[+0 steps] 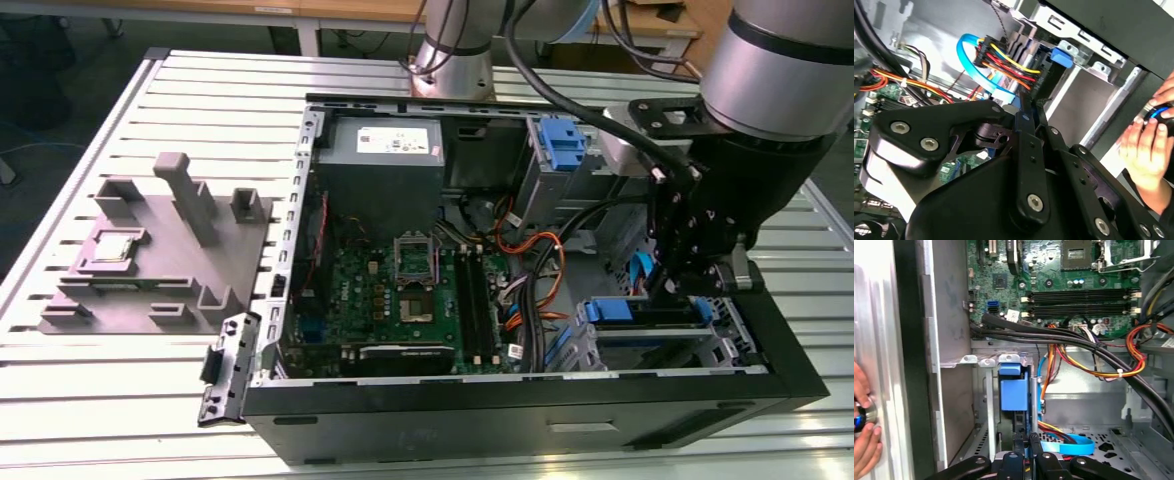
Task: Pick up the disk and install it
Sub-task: 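Insert the second disk wire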
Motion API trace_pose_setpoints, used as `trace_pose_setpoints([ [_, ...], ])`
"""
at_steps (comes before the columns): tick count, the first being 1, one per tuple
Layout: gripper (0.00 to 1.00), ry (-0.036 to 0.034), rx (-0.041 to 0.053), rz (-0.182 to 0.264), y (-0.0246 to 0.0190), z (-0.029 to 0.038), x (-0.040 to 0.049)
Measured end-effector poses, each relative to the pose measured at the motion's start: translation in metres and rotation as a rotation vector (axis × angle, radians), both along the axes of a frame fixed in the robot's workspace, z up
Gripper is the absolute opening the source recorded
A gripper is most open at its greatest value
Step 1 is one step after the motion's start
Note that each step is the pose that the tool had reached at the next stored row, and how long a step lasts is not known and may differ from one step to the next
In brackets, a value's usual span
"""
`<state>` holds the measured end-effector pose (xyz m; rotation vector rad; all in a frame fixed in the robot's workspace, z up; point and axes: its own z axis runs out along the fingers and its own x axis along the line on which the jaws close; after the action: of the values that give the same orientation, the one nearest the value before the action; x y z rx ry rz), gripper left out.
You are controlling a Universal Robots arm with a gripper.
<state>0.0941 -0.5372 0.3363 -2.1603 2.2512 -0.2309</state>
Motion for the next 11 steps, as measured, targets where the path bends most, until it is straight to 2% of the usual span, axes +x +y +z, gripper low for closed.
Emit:
trace_pose_setpoints([
  [2,0.16,0.0000,0.0047,0.000,0.0000,-0.0004,0.0000],
  [11,0.16,0.0001,0.0048,0.001,-0.0024,-0.0012,0.0000],
])
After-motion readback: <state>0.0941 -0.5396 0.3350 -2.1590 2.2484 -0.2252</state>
